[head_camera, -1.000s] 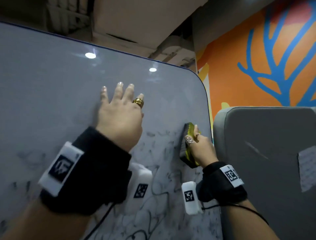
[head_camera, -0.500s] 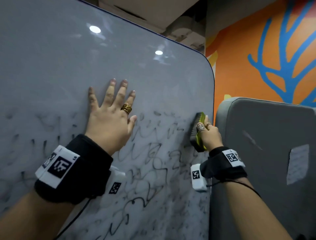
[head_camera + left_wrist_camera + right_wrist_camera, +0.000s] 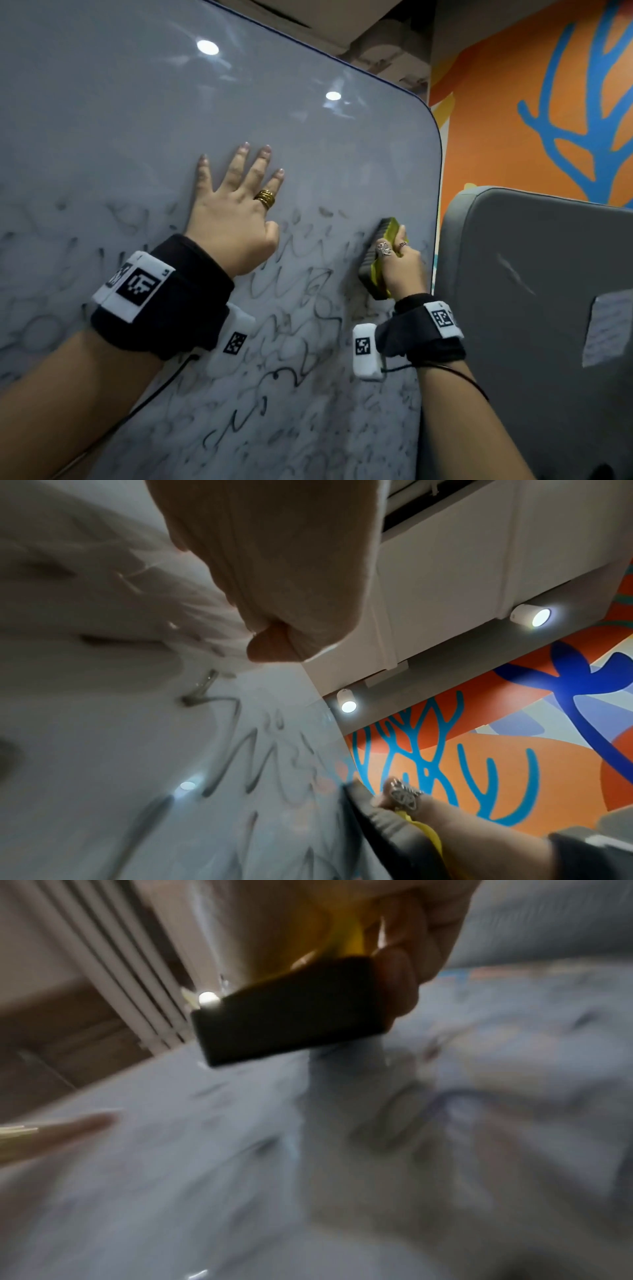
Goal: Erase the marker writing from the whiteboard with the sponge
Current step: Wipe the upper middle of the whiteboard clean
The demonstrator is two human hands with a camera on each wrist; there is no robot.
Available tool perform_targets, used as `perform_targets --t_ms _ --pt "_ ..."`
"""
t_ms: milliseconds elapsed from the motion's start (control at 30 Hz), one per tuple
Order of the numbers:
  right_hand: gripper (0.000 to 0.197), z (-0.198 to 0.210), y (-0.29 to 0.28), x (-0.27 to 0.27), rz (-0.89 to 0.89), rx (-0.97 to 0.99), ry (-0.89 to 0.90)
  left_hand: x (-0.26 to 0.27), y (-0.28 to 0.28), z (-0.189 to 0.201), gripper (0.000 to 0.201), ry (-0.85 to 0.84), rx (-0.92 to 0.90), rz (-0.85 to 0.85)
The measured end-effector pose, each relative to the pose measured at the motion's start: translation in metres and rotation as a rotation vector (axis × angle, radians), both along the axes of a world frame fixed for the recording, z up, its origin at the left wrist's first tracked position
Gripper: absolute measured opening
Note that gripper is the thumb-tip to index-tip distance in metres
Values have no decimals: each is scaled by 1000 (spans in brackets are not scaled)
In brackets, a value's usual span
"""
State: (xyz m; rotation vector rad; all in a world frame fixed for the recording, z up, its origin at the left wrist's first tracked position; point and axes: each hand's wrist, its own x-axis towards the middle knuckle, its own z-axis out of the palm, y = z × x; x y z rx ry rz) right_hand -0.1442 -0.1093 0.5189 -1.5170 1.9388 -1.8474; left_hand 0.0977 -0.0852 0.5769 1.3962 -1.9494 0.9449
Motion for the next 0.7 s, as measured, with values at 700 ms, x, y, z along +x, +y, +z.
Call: perform_targets --t_ms 700 --pt "67 -62 53 46 62 -417 -2 0 15 -13 53 112 -229 -214"
